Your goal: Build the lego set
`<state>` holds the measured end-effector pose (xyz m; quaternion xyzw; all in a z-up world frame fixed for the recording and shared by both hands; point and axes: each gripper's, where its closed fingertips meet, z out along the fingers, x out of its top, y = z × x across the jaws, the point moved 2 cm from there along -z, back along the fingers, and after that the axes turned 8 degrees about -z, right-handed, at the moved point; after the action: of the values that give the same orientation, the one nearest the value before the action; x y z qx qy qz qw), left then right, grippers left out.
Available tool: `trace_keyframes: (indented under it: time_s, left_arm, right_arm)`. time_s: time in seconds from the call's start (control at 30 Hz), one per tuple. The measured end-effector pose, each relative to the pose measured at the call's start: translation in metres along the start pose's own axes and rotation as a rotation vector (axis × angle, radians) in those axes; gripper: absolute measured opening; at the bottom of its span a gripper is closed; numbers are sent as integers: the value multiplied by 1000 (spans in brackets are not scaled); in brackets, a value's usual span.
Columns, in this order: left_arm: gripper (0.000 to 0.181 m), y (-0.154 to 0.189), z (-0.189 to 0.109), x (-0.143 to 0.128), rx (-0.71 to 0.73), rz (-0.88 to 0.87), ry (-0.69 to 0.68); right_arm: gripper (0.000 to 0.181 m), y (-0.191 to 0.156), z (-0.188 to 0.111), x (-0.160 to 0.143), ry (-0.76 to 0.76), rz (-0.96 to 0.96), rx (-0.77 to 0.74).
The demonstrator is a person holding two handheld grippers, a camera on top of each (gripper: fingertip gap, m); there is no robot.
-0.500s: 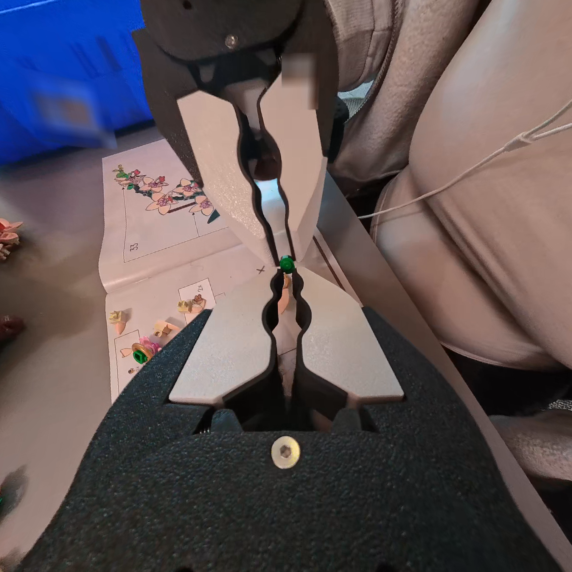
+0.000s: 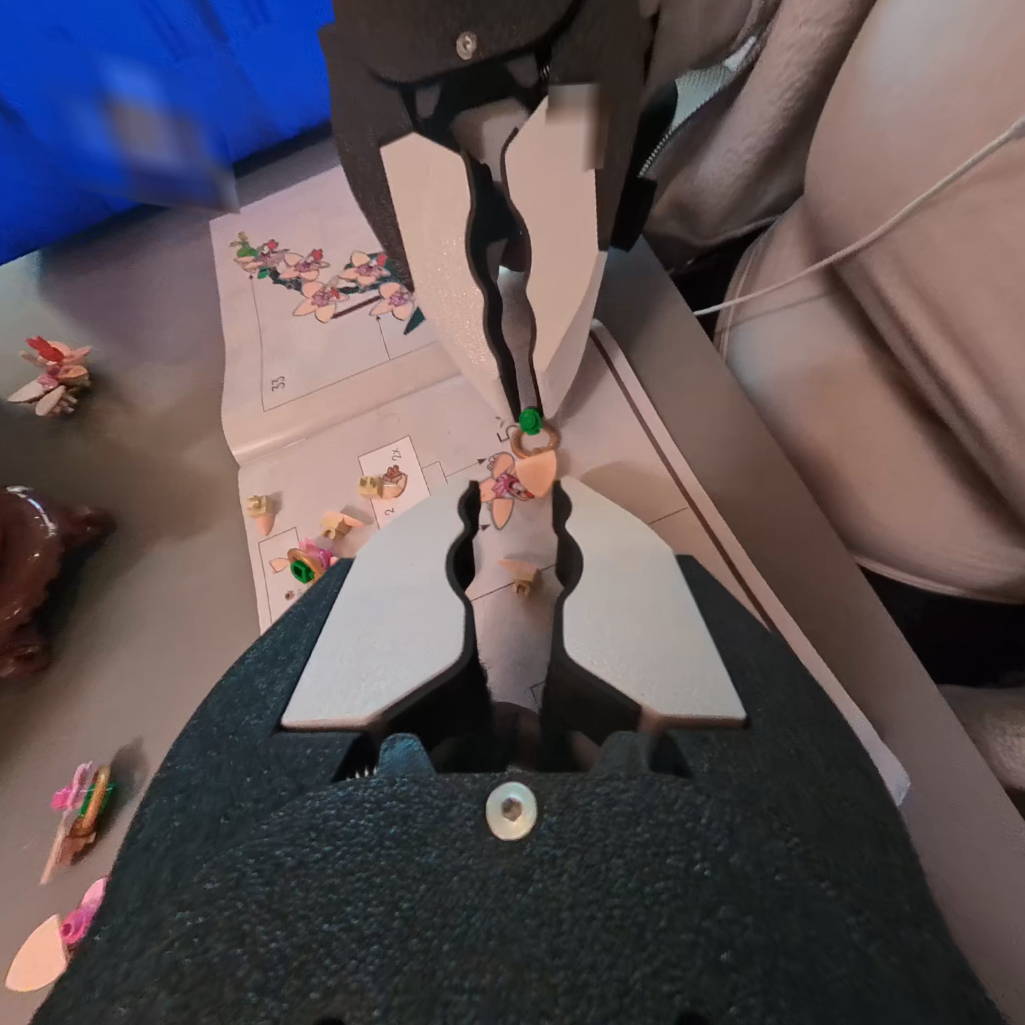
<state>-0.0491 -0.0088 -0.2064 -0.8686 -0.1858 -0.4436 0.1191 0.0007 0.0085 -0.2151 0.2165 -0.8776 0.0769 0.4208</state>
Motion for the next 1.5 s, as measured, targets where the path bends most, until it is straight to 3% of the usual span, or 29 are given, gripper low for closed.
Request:
trace_keyframes:
  time_s: [0.13, 0.77, 1.0, 1.17, 1.3, 1.5]
  left_arm:
    - [30, 7, 7, -6, -28, 22, -41]
    - [23, 10, 12, -9, -22, 81, -60]
    - [23, 11, 13, -10, -22, 89, -69]
    - [23, 11, 13, -10, -21, 90, -69]
    - [23, 11, 13, -11, -23, 97, -71]
    - [23, 8, 10, -6, -17, 76, -32]
  right_arm:
    - [7, 0, 4, -4, -50, -12, 3]
    - [12, -1, 3, -10, -207, -69, 15]
    - [10, 0, 1, 4, -170, -58, 13]
    - [11, 1, 5, 0, -238, 51, 18]
    - [10, -3, 9, -4, -256, 33, 16]
    - [8, 2, 4, -1, -165, -22, 6]
